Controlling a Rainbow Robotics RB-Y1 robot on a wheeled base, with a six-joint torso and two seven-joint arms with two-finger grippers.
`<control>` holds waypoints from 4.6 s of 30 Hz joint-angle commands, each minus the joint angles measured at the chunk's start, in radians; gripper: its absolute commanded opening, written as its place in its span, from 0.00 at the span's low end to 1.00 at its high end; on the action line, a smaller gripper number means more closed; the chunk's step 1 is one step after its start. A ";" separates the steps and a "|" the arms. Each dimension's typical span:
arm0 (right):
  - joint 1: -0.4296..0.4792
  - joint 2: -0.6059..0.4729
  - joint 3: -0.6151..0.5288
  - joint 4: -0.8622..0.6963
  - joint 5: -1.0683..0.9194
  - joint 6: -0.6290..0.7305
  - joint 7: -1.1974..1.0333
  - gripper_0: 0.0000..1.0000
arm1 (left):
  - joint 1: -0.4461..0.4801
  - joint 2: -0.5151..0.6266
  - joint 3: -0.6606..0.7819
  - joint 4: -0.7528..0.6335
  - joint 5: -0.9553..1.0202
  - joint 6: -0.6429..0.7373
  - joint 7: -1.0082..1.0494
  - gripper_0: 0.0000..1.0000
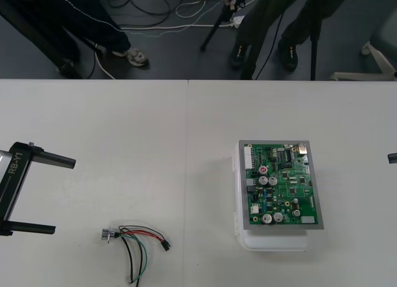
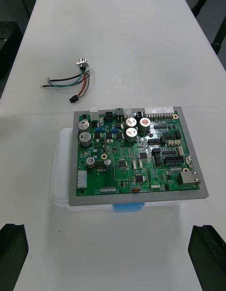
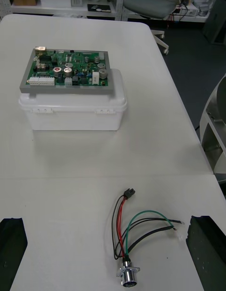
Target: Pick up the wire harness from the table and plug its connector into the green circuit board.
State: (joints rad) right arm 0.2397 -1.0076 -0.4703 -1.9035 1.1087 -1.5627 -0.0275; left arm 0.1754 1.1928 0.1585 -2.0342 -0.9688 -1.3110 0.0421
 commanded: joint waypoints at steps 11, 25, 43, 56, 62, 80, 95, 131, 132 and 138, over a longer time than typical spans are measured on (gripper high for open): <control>0.021 0.011 -0.021 -0.006 -0.016 -0.008 -0.009 1.00 | 0.022 0.037 0.035 -0.003 0.012 0.027 0.047 1.00; 0.021 0.011 -0.021 -0.006 -0.016 -0.008 -0.009 1.00 | 0.022 0.037 0.035 -0.003 0.012 0.027 0.047 1.00; 0.021 0.011 -0.021 -0.006 -0.016 -0.008 -0.009 1.00 | 0.036 0.005 0.003 0.012 -0.001 0.024 0.041 1.00; 0.021 0.011 -0.021 -0.006 -0.016 -0.008 -0.009 1.00 | 0.022 0.083 0.003 0.002 -0.068 0.024 0.055 1.00; 0.021 0.011 -0.021 -0.006 -0.016 -0.008 -0.009 1.00 | 0.021 0.111 0.003 -0.041 -0.146 0.026 0.068 1.00; 0.021 0.011 -0.021 -0.006 -0.016 -0.008 -0.009 1.00 | 0.021 0.125 -0.157 -0.208 -0.473 0.179 0.315 1.00; 0.021 0.011 -0.021 -0.006 -0.016 -0.008 -0.009 1.00 | 0.010 0.128 -0.338 -0.333 -0.869 0.322 0.527 1.00; -0.057 0.158 0.101 0.279 -0.165 -0.008 0.083 1.00 | -0.432 0.039 -1.059 -0.351 -1.716 0.236 1.139 1.00; -0.073 0.158 0.113 0.299 -0.171 -0.008 0.092 1.00 | -0.435 0.028 -1.064 -0.350 -1.726 0.217 1.142 1.00; -0.099 0.158 0.125 0.330 -0.181 -0.008 0.164 1.00 | -0.447 -0.019 -1.065 -0.347 -1.726 0.101 1.184 1.00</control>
State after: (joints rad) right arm 0.1735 -0.8558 -0.3593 -1.5788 0.9526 -1.5629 0.0958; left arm -0.2342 1.2147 -0.8928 -2.3538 -2.6855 -1.0846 1.1405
